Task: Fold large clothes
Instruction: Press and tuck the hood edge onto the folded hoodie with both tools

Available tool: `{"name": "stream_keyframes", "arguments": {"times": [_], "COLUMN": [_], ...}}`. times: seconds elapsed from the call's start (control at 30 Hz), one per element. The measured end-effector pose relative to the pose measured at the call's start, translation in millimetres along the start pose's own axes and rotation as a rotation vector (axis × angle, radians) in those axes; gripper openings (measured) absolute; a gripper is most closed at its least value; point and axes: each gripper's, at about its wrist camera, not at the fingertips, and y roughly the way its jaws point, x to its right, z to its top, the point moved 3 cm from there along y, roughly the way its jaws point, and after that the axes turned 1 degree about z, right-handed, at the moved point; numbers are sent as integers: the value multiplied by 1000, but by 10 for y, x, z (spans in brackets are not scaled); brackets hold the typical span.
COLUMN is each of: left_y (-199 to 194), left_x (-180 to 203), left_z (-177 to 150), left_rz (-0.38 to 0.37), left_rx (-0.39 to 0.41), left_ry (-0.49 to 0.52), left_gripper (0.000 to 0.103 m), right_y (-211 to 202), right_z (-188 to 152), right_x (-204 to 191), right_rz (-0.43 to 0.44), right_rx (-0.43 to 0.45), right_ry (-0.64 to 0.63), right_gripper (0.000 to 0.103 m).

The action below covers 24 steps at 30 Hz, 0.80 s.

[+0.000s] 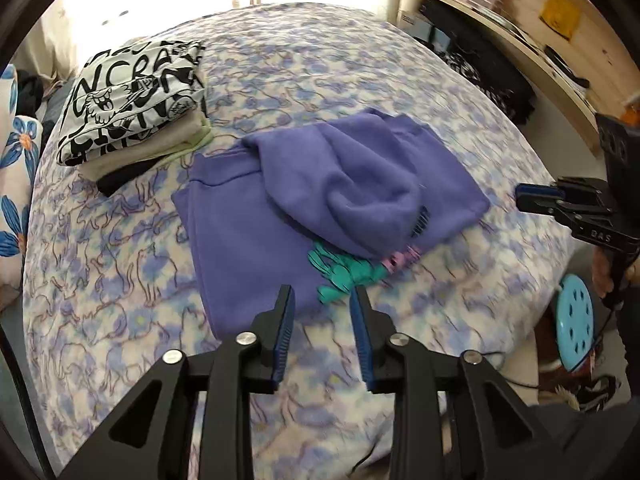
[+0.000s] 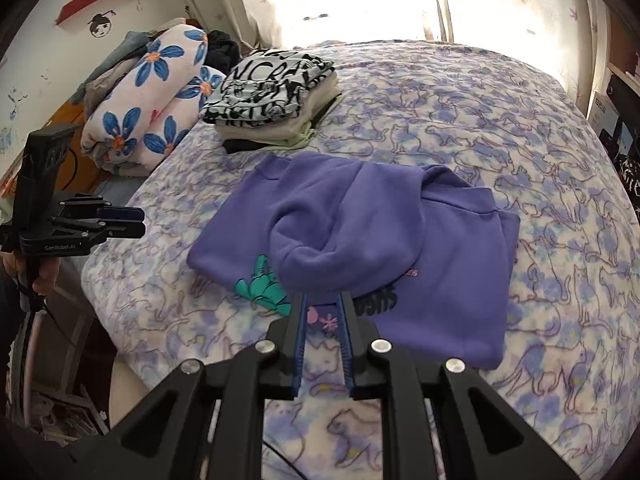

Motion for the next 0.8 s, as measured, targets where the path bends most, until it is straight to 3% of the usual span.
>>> {"name": "stream_keyframes", "arguments": {"times": [0.1,0.13,0.2,0.3,0.4,0.47,0.63,0.8], "left_y": [-104,-102,-6,325,685,954,1610,1940], "left_x": [131,172,233,219,80,-56,-382,-374], "left_z": [-57,-75,-106,-127,-106,-91,-103,-64], "left_rz": [-12,-15,-22,-67,-137,-183,-379,-515], "left_rx": [11,30,37,30,57,87,119,149], "left_ry": [0,5,14,-34,-135,-221,-485,-553], "left_gripper": [60,61,61,61,61,61,60,60], "right_y": [-59,-44,14,210,465,664,1137,1376], "right_z": [-48,-60,-89,-154,-232,-280,-388,-415], "right_x": [-74,-81,-57,29,158,282,651,838], "right_rz": [27,24,15,17,38,80,166,257], "right_rx": [11,17,24,24,38,42,63,84], "right_ry": [11,16,30,66,118,188,385,494], "right_gripper": [17,21,28,30,31,38,41,44]}}
